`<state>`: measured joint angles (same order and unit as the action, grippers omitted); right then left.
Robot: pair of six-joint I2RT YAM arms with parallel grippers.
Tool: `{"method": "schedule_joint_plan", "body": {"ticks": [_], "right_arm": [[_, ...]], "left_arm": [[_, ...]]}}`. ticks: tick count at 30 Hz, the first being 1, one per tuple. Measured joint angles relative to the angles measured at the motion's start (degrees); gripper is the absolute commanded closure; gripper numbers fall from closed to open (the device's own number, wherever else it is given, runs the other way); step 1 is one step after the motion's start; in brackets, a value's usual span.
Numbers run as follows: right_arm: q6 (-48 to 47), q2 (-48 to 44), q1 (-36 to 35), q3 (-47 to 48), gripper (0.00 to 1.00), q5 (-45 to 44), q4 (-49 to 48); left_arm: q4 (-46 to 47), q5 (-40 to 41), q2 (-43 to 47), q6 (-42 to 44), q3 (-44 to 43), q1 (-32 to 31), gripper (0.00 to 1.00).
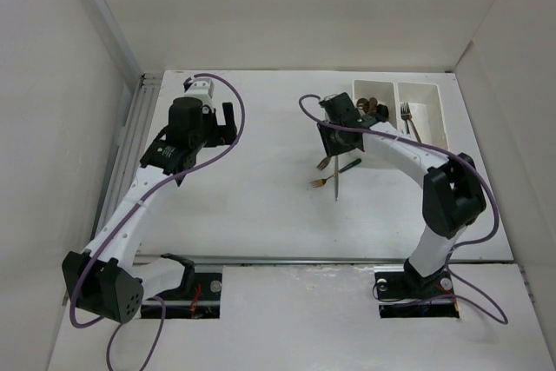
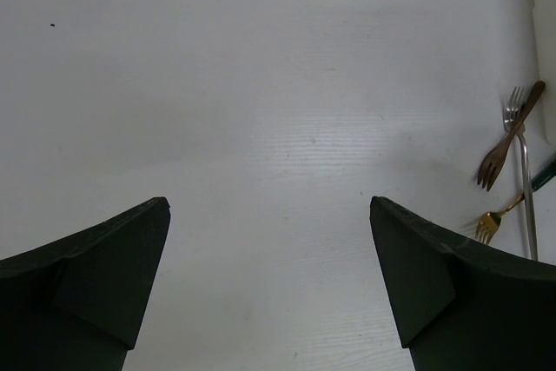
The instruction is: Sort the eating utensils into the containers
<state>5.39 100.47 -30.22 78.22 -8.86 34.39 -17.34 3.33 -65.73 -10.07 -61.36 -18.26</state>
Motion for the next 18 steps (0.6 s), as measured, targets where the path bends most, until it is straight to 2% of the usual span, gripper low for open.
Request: {"method": "schedule_joint_plan", "body": {"ticks": [7,14,18], "right_arm": [[8.9,4.5,0.8,-0.4,0.59,-2.2,-1.4],[11.1,6.6,2.3,-2.8,0.62,-3.2,-2.5],[11.5,8.5,2.3,-3.0,0.67,-3.3,-4.1]], "left_arm": [[0.0,0.2,0.0,0.0,0.0,0.0,0.00],[0.0,0.2,0.0,0.0,0.0,0.2,0.00],[0.0,0.2,0.0,0.0,0.0,0.4,0.00]]}}
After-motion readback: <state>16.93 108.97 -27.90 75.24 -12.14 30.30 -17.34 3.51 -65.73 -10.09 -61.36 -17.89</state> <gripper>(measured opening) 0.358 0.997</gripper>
